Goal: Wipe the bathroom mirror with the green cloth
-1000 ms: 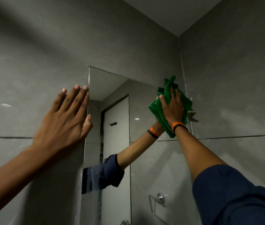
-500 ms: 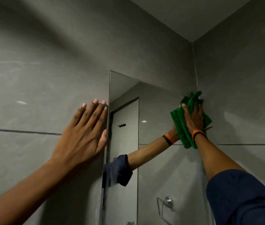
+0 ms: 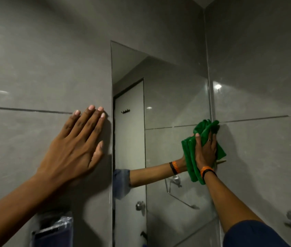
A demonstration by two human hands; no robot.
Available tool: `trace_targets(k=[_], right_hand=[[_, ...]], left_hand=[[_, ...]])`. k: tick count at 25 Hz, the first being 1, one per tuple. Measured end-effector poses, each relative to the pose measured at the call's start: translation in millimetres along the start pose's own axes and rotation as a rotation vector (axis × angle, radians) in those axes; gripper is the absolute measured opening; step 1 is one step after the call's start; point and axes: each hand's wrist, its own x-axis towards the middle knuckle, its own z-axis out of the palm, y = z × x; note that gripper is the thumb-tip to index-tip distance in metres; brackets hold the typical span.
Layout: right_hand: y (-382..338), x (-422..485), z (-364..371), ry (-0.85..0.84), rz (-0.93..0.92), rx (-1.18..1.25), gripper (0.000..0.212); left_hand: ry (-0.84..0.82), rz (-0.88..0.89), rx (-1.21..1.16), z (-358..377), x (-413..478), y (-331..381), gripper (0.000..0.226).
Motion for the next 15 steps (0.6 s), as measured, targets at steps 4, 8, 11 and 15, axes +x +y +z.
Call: trace_targets(k=[4, 8, 11, 15], right_hand=[[41, -46, -2, 0.024, 0.083, -0.017, 0.078], [75, -83, -6, 0.04, 0.137, 0.0, 0.084], [95, -104, -7, 0.043, 0.179, 0.002, 0.087], [119, -130, -11, 0.057, 0.239, -0.022, 0.093]], left_hand=[[-0.022, 0.062, -0.031, -1, -18, 1, 0.068], [-0.041, 0.072, -0.047, -1, -26, 4, 0.069], [-0.059, 0.064, -0.055, -3, -27, 4, 0.069], [-0.063, 0.065, -0.065, -3, -32, 8, 0.069]])
